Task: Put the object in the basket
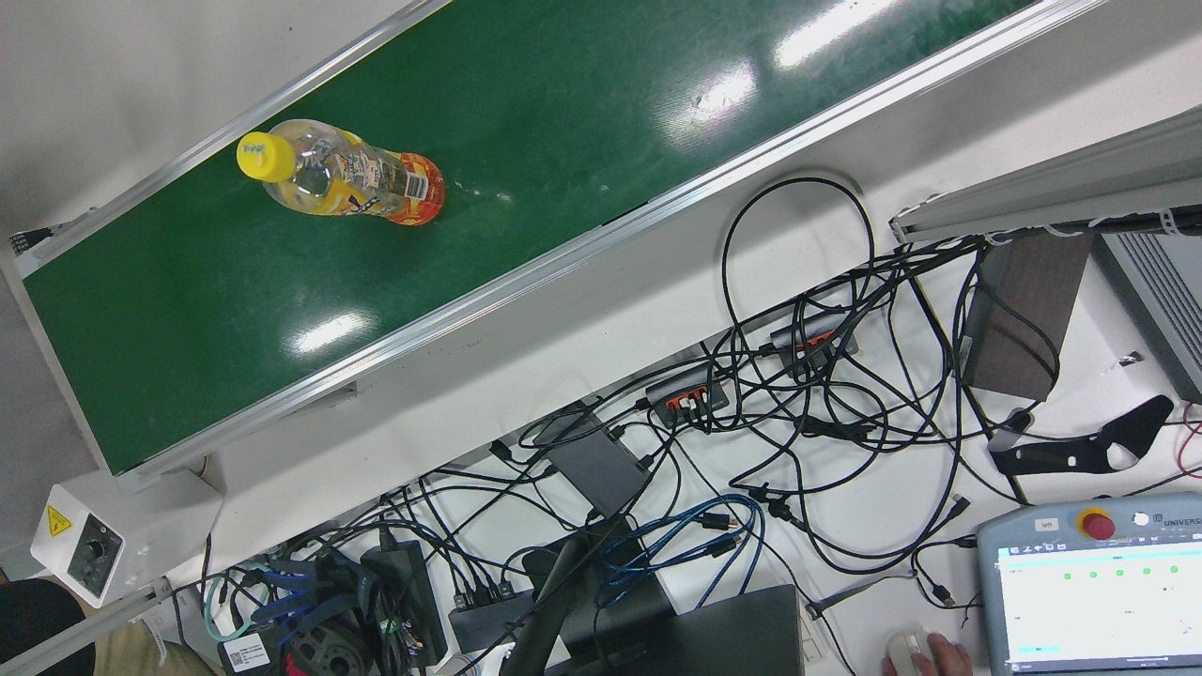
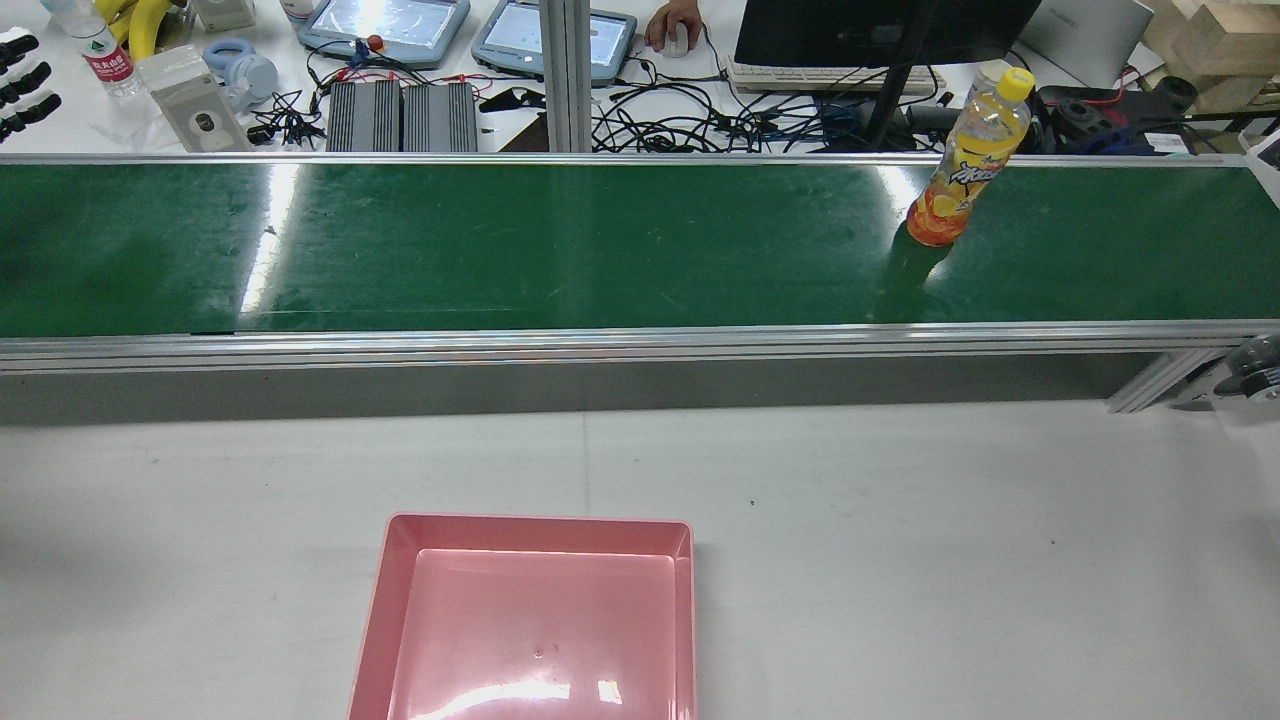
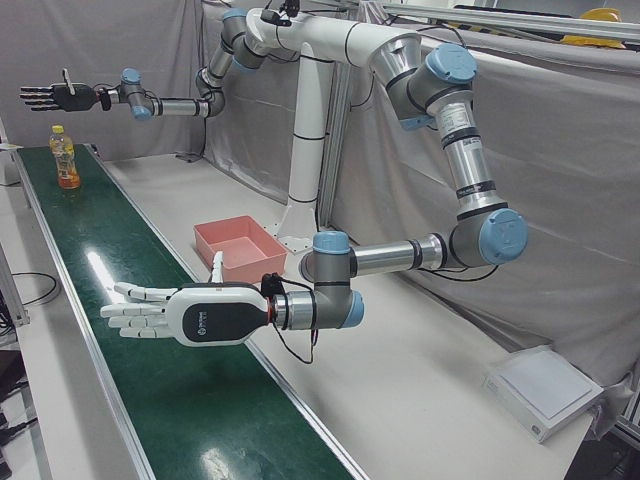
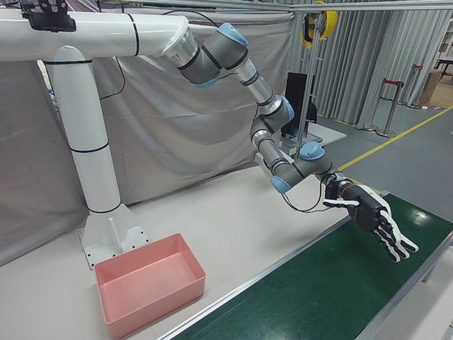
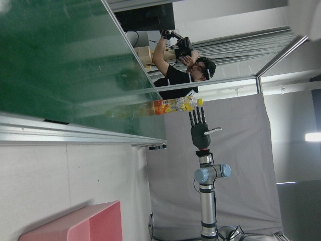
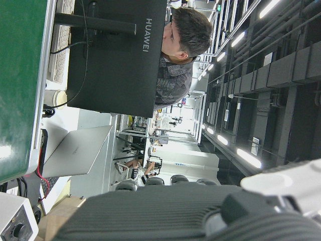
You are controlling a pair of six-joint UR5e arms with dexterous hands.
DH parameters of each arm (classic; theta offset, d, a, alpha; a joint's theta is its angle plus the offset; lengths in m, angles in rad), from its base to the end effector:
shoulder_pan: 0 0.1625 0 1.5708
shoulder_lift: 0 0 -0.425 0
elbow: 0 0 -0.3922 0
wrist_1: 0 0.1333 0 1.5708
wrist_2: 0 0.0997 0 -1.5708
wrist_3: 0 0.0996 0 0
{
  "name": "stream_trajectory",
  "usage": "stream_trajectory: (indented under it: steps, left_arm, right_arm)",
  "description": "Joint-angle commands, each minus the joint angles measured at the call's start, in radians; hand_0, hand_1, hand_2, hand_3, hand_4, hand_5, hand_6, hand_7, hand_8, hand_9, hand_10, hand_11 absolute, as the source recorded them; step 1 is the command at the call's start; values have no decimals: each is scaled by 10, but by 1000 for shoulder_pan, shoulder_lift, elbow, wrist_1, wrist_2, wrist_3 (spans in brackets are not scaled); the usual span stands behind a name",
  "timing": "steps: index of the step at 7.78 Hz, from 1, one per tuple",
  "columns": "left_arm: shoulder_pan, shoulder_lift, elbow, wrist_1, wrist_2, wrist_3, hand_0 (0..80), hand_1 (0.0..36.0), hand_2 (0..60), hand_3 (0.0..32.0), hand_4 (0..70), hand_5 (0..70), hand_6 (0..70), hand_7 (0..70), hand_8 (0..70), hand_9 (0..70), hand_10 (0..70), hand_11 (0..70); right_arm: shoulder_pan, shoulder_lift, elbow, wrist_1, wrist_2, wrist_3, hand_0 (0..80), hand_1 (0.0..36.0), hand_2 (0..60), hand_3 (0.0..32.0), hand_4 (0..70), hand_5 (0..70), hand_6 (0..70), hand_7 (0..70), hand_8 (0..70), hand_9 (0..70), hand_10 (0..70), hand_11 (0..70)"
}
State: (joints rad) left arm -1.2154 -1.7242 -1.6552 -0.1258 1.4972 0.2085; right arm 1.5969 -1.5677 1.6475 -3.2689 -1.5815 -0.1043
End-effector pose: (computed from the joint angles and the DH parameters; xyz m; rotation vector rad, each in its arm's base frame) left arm 0.0680 -0.5874 0.5480 -0.1150 2.3902 -1.6086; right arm 0.1449 -0.4834 0.6605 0.1266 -2.1212 2.2262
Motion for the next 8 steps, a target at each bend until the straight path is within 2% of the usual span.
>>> stream_trajectory:
  steps: [1,8]
  left_arm:
    - [2,0,0,1,0,0,589,35,0,4,117,140,13,3,39,46,55,94]
    - [0,-2,-17,2,2,-3,593,44,0,4,116,140,11,2,35,41,50,87]
  right_arm:
    - [0,0,-2,0,0,0,0,0,0,0,0,0,0,0,0,0,0,0]
    - [0,0,0,0,0,0,0,0,0,0,0,0,0,0,0,0,0,0]
